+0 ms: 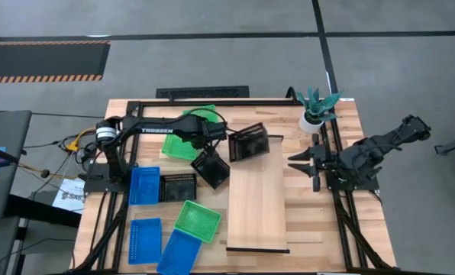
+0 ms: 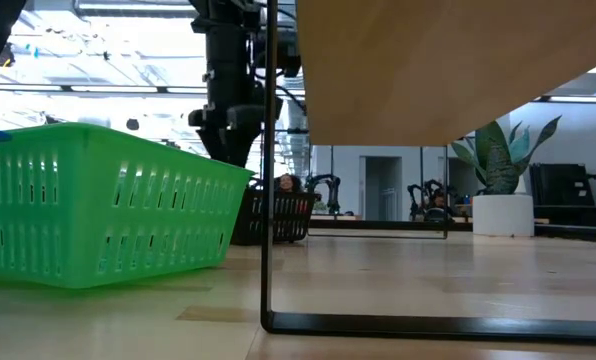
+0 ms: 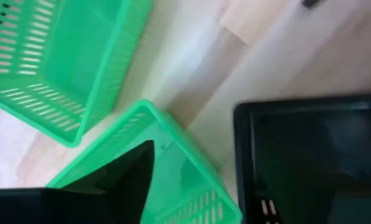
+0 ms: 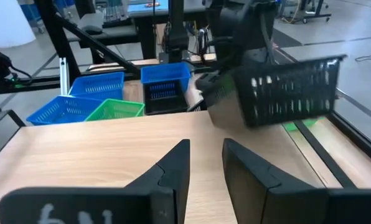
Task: Stack baskets on shelf by color
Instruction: Stack the top black bin into the black bin on the shelf
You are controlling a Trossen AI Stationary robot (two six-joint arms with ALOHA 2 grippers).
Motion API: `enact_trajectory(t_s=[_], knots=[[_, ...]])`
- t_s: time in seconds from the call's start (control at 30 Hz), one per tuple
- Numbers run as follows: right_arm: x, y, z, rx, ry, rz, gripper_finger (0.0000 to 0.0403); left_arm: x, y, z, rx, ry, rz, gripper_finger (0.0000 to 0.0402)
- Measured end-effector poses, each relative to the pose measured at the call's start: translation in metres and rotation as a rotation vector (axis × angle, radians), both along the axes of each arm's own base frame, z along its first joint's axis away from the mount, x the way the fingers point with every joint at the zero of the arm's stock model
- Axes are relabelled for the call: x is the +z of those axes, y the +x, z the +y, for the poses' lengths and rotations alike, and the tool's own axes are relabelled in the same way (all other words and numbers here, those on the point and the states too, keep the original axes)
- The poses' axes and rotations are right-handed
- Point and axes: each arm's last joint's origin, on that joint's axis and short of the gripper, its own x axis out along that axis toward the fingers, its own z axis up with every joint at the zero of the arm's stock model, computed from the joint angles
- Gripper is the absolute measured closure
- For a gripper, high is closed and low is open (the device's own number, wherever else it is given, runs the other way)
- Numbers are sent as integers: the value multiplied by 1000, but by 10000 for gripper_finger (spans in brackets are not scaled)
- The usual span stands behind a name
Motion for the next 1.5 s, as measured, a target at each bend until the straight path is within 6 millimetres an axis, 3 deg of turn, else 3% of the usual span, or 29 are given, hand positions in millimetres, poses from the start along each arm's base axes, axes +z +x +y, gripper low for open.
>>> enact_trajectory(t_s=[0.13,0.4,0.77,0.9,1.03,1.2,1.5], knots=[[-1,0,0,2,-3,7,285,0,1,3,26,-1,-31,104],[-2,0,0,-1,4,22,285,8,8,3,1,-31,-84,102],[-3,0,0,0,8,29,285,44,22,-1,-35,-32,-195,102],[-4,-1,0,-1,5,40,285,61,17,0,-4,47,-165,102],[-6,-1,0,-11,31,53,285,72,-2,4,67,55,-152,102],[-9,-1,0,-21,46,79,285,55,-21,1,138,47,-153,102],[-10,-1,0,-27,54,86,285,-12,-30,-3,195,-20,-208,102]])
